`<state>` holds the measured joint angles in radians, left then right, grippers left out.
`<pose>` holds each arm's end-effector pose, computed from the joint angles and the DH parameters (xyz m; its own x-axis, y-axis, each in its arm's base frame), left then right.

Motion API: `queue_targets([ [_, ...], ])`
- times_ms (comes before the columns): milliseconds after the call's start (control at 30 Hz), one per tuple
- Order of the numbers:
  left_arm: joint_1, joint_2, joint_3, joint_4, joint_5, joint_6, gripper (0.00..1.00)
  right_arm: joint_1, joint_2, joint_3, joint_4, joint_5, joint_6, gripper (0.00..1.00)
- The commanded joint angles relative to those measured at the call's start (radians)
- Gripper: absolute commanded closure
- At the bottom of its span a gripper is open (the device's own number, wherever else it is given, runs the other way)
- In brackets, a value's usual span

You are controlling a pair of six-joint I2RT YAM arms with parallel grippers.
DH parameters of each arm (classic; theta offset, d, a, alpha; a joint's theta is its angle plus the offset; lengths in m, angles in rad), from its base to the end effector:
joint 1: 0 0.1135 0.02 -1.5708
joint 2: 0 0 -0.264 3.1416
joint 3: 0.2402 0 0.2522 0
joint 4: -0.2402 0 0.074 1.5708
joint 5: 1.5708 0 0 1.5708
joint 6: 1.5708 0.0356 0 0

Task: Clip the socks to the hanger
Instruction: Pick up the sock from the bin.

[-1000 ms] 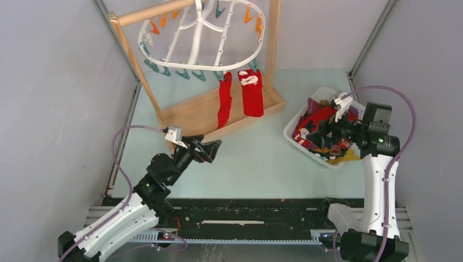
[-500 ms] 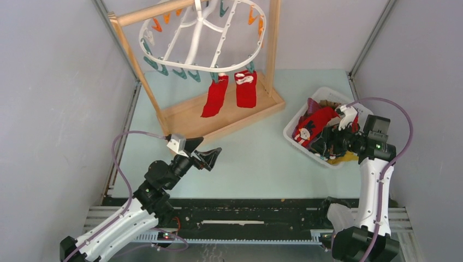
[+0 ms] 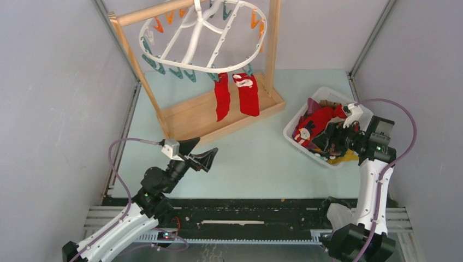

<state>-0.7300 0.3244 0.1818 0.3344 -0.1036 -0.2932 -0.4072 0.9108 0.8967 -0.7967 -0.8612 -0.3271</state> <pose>0.0980 -0.0827 0.2431 -0.0338 -0.3555 -0.9341 0.6036 0.7376 -0.3026 0.1676 -0.0429 0.3081 -0.5590 0.0131 -0.8291 -0.4239 0.8548 0.2994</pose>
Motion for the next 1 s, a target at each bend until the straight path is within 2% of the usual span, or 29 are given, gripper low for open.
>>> queue_targets([
  [0, 0.006, -0.054, -0.014, 0.056, -0.013, 0.139, 0.00, -0.016, -0.013, 0.016, 0.056, -0.072, 0.010, 0.15],
  [167, 0.009, 0.016, 0.005, 0.175, -0.054, 0.286, 0.00, -0.021, -0.031, 0.015, 0.031, -0.071, -0.033, 0.15],
  [367, 0.017, 0.192, 0.115, 0.249, -0.159, 0.426, 0.18, -0.021, -0.034, 0.016, 0.060, -0.110, -0.016, 0.15],
  [467, 0.021, 0.258, 0.150, 0.306, -0.211, 0.471, 0.21, -0.015, -0.034, 0.015, 0.061, -0.117, -0.017, 0.15],
  [567, 0.024, 0.288, 0.192, 0.331, -0.207, 0.478, 0.23, 0.008, -0.029, 0.015, 0.059, -0.116, -0.028, 0.15],
  [767, 0.058, 0.377, 0.265, 0.386, -0.018, 0.354, 0.27, 0.053, -0.027, 0.016, 0.100, -0.122, -0.038, 0.14],
  [967, 0.103, 0.485, 0.360, 0.424, 0.139, 0.343, 0.30, 0.087, 0.002, 0.028, 0.136, -0.127, -0.015, 0.14],
])
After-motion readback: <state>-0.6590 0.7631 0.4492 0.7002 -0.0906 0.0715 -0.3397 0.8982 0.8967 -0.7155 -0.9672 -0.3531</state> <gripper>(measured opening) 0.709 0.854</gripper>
